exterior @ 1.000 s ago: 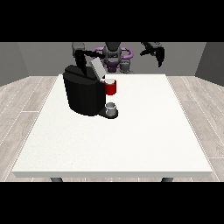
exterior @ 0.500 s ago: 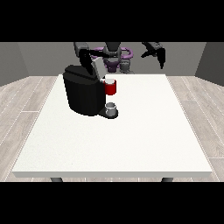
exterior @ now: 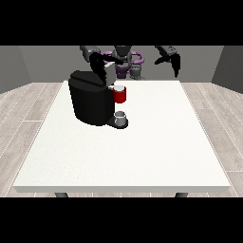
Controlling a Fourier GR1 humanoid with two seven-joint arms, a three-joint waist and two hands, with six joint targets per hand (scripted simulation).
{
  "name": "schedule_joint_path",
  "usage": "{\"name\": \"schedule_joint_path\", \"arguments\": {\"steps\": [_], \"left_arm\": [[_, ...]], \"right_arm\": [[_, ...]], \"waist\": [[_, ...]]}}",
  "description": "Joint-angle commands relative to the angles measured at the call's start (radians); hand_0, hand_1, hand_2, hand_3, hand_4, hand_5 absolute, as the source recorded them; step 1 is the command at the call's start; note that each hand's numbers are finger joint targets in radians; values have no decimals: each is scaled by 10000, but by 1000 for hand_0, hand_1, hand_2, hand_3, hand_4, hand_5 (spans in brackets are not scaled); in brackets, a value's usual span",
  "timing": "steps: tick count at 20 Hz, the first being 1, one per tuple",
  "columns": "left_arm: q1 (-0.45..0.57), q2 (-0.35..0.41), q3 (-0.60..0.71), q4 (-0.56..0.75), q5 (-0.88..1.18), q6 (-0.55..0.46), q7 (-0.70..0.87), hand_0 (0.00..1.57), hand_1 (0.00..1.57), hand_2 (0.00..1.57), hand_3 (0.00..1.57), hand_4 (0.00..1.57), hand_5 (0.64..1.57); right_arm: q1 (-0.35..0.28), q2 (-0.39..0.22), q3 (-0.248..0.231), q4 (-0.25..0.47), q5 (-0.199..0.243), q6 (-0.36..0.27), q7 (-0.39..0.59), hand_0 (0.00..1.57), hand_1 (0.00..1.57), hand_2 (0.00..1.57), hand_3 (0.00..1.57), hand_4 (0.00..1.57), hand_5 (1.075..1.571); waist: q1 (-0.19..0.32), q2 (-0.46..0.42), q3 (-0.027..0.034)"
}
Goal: Insert the coffee pod into the coffee machine and close the lid
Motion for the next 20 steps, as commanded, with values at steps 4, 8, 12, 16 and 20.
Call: {"name": "schedule_joint_path", "arguments": {"steps": [4,8,12,16,20], "left_arm": [[-170,214,-76,-214,43,-195,180,0,0,0,0,383,1571],[-343,-176,-291,228,-314,250,-371,0,0,0,0,331,1571],[-579,-91,-276,242,10,-167,-527,0,0,0,0,379,1571],[-946,-220,-545,-122,-105,-112,-235,0,0,0,0,398,1571],[-1119,15,-543,19,65,-538,-120,0,0,0,0,424,1571]], "right_arm": [[-580,214,385,-59,274,114,-278,0,0,0,0,0,1571],[-982,361,1072,-658,906,-40,-13,0,0,0,0,102,1571],[-1487,168,912,-963,1076,-395,590,0,0,0,0,219,1571],[-1732,-375,595,-893,1119,-277,708,0,0,0,0,241,1571],[-1854,-532,621,-1411,1230,-177,1409,0,0,0,0,102,1571]], "waist": [[665,163,-53],[639,463,-63],[1259,650,-66],[1808,986,-45],[2266,984,-48]]}}
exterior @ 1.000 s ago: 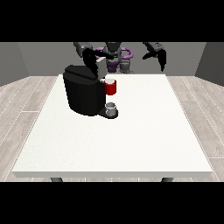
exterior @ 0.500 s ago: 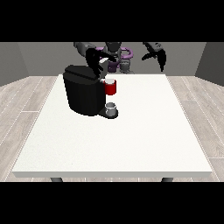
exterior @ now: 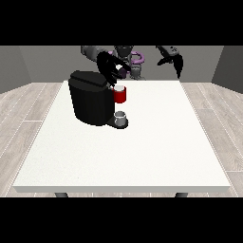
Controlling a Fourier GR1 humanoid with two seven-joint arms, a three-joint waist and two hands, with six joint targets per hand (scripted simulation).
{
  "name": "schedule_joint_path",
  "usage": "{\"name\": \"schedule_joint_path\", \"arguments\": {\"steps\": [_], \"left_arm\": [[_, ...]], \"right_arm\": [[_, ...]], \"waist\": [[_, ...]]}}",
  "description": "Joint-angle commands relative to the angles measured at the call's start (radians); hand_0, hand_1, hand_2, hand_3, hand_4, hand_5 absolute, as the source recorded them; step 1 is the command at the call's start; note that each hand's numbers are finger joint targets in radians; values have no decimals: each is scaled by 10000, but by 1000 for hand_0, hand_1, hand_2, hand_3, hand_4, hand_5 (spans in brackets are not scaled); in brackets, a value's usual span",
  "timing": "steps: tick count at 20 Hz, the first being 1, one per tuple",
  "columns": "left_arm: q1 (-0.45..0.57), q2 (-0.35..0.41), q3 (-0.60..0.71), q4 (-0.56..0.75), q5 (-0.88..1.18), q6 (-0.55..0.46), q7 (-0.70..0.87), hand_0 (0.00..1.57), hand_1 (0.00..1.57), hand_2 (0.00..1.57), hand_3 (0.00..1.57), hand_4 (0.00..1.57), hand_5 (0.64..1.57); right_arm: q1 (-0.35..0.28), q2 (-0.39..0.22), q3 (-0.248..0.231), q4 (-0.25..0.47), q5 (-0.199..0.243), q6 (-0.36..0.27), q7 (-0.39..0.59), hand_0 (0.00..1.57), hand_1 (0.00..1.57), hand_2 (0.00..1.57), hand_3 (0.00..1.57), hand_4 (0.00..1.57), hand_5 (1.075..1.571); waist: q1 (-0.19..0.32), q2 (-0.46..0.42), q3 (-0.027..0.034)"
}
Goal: Insert the coffee pod into the coffee machine and close the lid
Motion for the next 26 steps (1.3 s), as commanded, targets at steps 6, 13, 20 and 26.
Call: {"name": "schedule_joint_path", "arguments": {"steps": [6,13,20,26], "left_arm": [[-640,-88,-261,-7,75,-271,-20,0,0,0,0,365,1571],[-1249,-326,-604,157,69,-448,107,0,0,0,0,254,1571],[-1773,-265,-839,156,-5,-711,1,0,0,0,0,297,1571],[-1923,-526,-1028,-419,134,-651,861,0,0,0,0,341,1571]], "right_arm": [[-1302,158,244,-1037,-16,355,-334,0,0,0,0,0,1571],[-1781,-190,-122,-1245,124,506,-141,0,0,0,0,0,1571],[-1901,-259,-818,-1617,-190,247,134,0,0,0,0,0,1571],[-2188,370,-525,-618,-20,-20,-845,0,0,0,0,0,1571]], "waist": [[1639,522,-276],[2466,1220,-274],[3203,1871,-271],[2963,1558,-284]]}}
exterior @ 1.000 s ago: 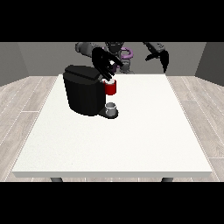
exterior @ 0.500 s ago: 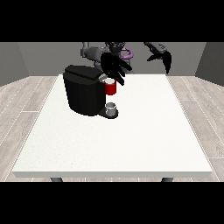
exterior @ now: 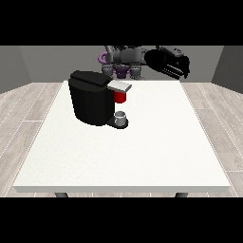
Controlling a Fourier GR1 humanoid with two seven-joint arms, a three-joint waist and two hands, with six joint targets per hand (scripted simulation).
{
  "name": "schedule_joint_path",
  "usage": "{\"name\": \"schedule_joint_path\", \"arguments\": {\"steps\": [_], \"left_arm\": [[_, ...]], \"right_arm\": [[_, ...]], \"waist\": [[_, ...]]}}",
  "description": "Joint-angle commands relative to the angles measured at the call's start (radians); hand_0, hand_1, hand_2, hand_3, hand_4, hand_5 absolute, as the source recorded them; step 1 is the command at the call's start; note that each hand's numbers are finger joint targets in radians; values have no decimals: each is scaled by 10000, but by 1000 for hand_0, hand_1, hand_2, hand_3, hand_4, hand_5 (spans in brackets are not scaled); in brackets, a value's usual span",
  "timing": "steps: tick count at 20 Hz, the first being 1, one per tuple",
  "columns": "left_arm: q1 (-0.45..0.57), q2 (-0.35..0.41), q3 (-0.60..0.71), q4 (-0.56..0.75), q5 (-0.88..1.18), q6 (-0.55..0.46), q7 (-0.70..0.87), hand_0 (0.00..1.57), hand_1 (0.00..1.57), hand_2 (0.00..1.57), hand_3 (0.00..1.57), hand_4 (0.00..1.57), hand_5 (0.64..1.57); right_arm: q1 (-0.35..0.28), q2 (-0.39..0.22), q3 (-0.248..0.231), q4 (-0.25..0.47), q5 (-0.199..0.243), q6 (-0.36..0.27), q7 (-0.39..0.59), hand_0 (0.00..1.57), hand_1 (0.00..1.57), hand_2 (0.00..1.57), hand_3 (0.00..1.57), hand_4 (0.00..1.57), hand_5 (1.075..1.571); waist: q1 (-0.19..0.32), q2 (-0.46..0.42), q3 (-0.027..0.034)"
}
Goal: Insert the coffee pod into the coffee machine and close the lid
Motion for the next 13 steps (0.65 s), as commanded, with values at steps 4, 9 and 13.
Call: {"name": "schedule_joint_path", "arguments": {"steps": [4,9,13], "left_arm": [[128,157,-61,-232,31,-204,127,0,0,0,0,258,1571],[1024,-7,276,53,2,355,139,0,0,0,0,266,1571],[1833,505,1035,429,276,313,-467,0,0,0,0,266,1571]], "right_arm": [[-555,755,416,636,-10,-56,-1442,0,0,0,0,0,1571],[565,2304,1516,128,42,-67,-2290,0,0,0,0,219,1571],[1527,3225,2054,-179,-215,94,-2752,0,0,0,0,259,1571]], "waist": [[-376,-57,-76],[-1483,-1227,-77],[-2451,-1874,-78]]}}
